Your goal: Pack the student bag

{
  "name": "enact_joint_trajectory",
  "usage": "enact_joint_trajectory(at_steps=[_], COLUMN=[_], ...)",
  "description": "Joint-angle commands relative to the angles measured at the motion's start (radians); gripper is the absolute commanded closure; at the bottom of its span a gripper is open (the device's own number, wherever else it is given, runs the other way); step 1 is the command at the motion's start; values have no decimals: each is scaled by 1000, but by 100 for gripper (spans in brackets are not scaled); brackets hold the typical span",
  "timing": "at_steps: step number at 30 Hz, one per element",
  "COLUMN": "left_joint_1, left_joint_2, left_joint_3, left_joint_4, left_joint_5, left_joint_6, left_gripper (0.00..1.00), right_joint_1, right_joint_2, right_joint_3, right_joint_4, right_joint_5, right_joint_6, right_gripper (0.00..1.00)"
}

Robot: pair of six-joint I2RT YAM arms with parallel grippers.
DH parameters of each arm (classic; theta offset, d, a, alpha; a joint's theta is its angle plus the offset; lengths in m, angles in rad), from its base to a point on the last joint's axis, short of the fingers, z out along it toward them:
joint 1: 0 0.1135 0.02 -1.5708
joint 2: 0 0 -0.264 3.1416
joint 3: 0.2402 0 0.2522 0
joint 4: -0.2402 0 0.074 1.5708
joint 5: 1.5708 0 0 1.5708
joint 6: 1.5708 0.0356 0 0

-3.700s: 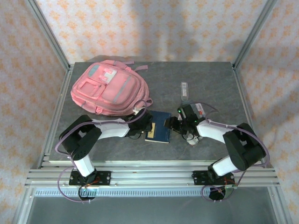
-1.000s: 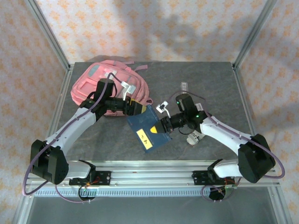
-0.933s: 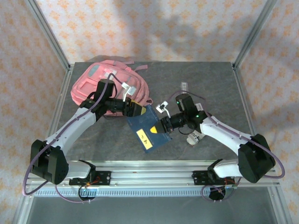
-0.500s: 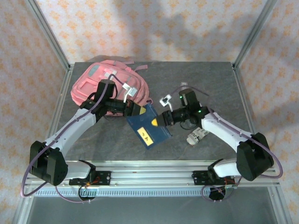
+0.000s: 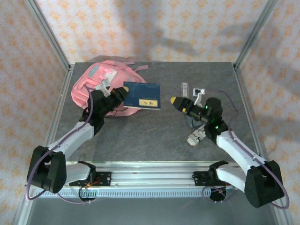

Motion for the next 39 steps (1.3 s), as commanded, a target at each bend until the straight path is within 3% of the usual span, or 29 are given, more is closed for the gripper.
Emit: enact_joint_trajectory(at_steps=[1, 8, 16, 20, 21, 22, 23, 24, 25, 27, 29, 35, 37, 39], left_joint_1=[-34, -158, -230, -269, -277, -285, -292, -297, -296, -295, -281, -156, -117, -108], left_joint_2=[-51, -85, -23, 11, 22, 32, 41, 46, 48, 35, 0, -108, -111, -88], left_joint_3=[-64, -98, -120, -108, -108, -109, -113, -118, -126, -149, -168, -99, -31, 59], left_joint_4=[385, 448, 575, 590, 598, 610, 623, 636, 644, 644, 594, 131, -99, -299], left_joint_5=[-254, -417, -417, -419, -416, -414, -416, -416, -417, -430, -424, -309, -301, -365], left_joint_6=[-270, -277, -327, -320, -322, -327, -329, -329, -327, -321, -276, -65, 60, 206], left_gripper=[100, 100, 100, 100, 100, 100, 100, 100, 98, 65, 41, 25, 22, 21], right_joint_1=[135, 272, 322, 336, 336, 336, 336, 335, 330, 317, 297, 205, 174, 146], right_joint_2=[-35, 136, 393, 474, 492, 513, 531, 544, 556, 575, 577, 437, 368, 299], right_joint_3=[-84, -93, 44, 139, 160, 188, 215, 241, 277, 321, 300, 158, 139, 118], right_joint_4=[377, 745, 946, 927, 917, 897, 855, 810, 717, 614, 636, 492, 357, 250], right_joint_5=[285, 391, 379, 349, 342, 331, 320, 309, 291, 231, 182, 163, 164, 166], right_joint_6=[120, 181, 255, 277, 290, 303, 320, 330, 347, 354, 374, 315, 236, 163], right_gripper=[2, 2, 3, 7, 11, 20, 42, 75, 100, 100, 100, 100, 100, 100])
